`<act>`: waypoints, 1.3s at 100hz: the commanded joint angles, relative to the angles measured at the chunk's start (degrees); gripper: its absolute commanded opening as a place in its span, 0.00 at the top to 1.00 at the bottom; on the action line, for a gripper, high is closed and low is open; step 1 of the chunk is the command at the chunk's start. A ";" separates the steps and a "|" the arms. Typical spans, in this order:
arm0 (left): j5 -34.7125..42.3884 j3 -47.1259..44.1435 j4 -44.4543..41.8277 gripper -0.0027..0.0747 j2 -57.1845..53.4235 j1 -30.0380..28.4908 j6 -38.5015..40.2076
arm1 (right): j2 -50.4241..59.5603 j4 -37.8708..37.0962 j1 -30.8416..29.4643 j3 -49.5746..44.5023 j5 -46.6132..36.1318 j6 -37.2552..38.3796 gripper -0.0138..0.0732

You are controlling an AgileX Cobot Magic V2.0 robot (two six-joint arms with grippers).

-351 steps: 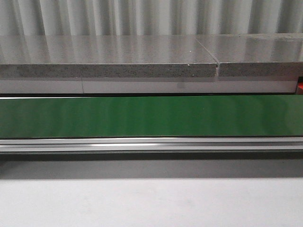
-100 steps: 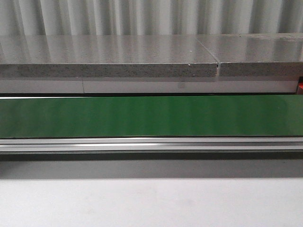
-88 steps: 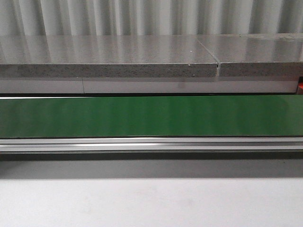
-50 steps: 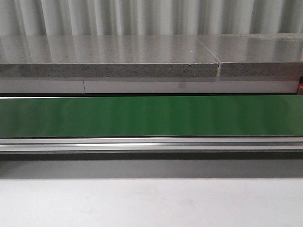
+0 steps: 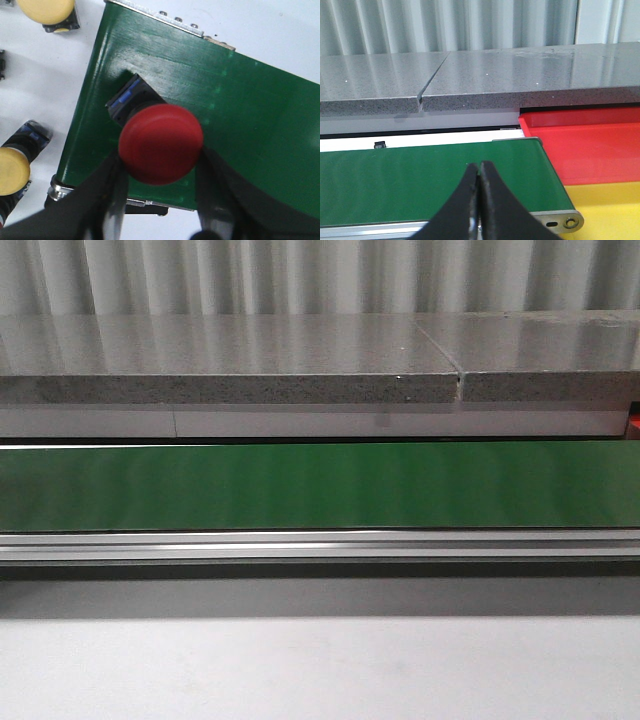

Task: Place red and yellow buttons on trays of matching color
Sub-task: 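Lift the red button with the left gripper and set it on the belt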

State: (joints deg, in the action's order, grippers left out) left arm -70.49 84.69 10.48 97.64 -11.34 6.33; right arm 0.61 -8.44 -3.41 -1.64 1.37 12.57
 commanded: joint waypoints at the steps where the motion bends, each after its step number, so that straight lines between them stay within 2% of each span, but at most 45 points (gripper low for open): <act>1: 1.07 1.35 1.45 0.85 -0.76 0.33 -0.01 | 1.05 -0.46 -0.34 1.08 -4.50 -0.40 0.92; 10: 1.26 1.35 1.52 0.84 0.39 0.21 -0.01 | 1.05 -0.46 -0.34 1.08 -4.50 -0.40 0.92; 17: 1.15 1.35 1.83 0.78 0.58 0.21 -0.01 | 1.05 -0.46 -0.34 1.08 -4.50 -0.40 0.92; 24: 0.91 1.46 2.25 0.68 0.58 0.21 -0.01 | 1.05 -0.46 -0.34 1.08 -4.50 -0.40 0.92; 37: 1.11 2.15 2.51 0.41 0.58 0.21 -0.01 | 1.05 -0.46 -0.34 1.08 -4.50 -0.40 0.92; 46: 1.27 2.89 3.75 0.31 0.48 0.21 -0.01 | 1.05 -0.46 -0.34 1.08 -4.50 -0.40 0.92; 61: 1.52 5.52 6.23 0.31 -0.38 0.21 -0.12 | 1.05 -0.46 -0.34 1.08 -4.50 -0.40 0.92; 89: 0.63 11.21 4.50 0.32 -1.58 -0.17 0.01 | 1.05 -0.46 -0.34 1.08 -4.50 -0.40 0.92; 109: -2.39 11.58 0.18 0.32 -1.58 -2.60 0.09 | 1.05 -0.46 -0.34 1.08 -4.50 -0.40 0.92; 130: -2.39 11.58 -1.41 0.32 -1.47 -6.71 0.09 | 1.05 -0.46 -0.34 1.08 -4.50 -0.40 0.92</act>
State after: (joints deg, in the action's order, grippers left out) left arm -71.21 94.35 9.28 98.95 -16.53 6.33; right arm 0.61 -8.44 -3.41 -1.64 1.37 12.57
